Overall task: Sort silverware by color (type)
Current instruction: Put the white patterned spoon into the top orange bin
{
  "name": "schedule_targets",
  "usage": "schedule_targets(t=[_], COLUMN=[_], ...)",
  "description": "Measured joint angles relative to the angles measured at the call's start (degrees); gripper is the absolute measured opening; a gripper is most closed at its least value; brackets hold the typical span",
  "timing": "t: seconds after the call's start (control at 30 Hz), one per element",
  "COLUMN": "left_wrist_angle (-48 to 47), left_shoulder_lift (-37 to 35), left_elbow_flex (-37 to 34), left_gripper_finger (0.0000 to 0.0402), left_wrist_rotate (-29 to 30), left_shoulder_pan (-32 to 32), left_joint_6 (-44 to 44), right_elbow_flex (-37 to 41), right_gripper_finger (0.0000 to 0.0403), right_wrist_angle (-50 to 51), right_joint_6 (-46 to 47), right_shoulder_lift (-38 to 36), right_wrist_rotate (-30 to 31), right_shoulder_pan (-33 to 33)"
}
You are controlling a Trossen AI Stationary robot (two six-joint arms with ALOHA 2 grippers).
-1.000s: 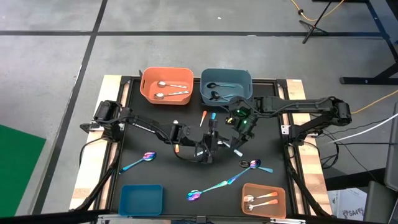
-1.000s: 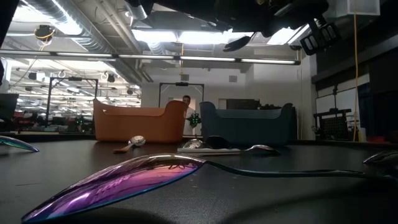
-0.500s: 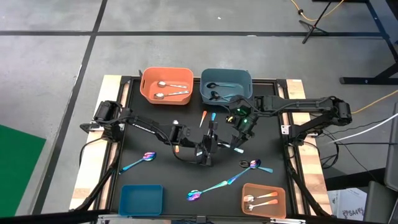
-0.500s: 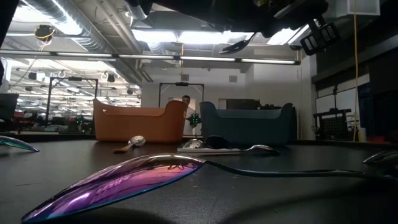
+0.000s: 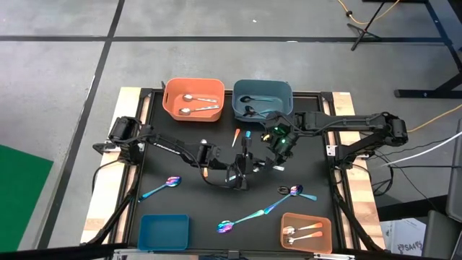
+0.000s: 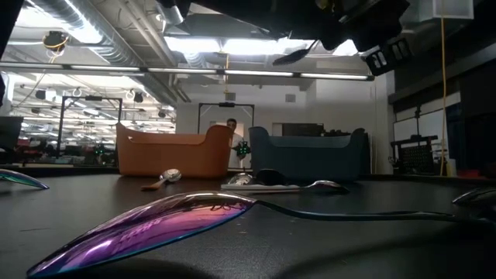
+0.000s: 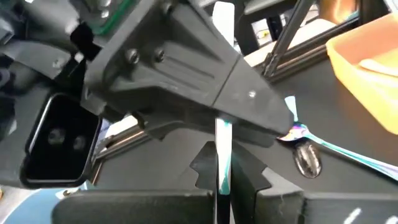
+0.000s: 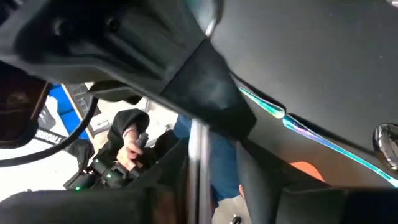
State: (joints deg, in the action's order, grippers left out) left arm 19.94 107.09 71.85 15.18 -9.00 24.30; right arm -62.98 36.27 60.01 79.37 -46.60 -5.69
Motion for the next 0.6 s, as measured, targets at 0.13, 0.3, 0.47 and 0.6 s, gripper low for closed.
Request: schedule_targets(t=[0.13, 0.3, 0.47, 0.6], left_wrist_angle=[-0.8, -1.1, -1.8, -4.0], left_shoulder_lift=[0.0, 0.0, 0.0, -1.5], left_elbow_flex=[0.0, 0.0, 0.0, 0.0], left_gripper_finger=[0.0010, 0.0010, 0.0010, 0.0010], left_wrist_rotate=[0.9, 1.0, 0.7, 0.7], left_shoulder_pan=[0.0, 0.0, 0.0, 0.4], left_joint_6=[0.0, -0.3, -0.3, -0.3], right_elbow_flex=[0.0, 0.1, 0.1, 0.1], right_gripper_finger=[0.0121, 0.0120, 0.0120, 0.0120], right_wrist_angle=[-0.4, -0.1, 0.4, 2.2], right_joint_6=[-3.2, -8.3, -13.7, -18.8], right_shoulder_lift=[-0.6, -3.9, -8.1, -11.2], right_wrist_rotate=[-1.7, -1.8, 1.4, 3.1], right_shoulder_pan=[-0.8, -3.1, -7.0, -9.9])
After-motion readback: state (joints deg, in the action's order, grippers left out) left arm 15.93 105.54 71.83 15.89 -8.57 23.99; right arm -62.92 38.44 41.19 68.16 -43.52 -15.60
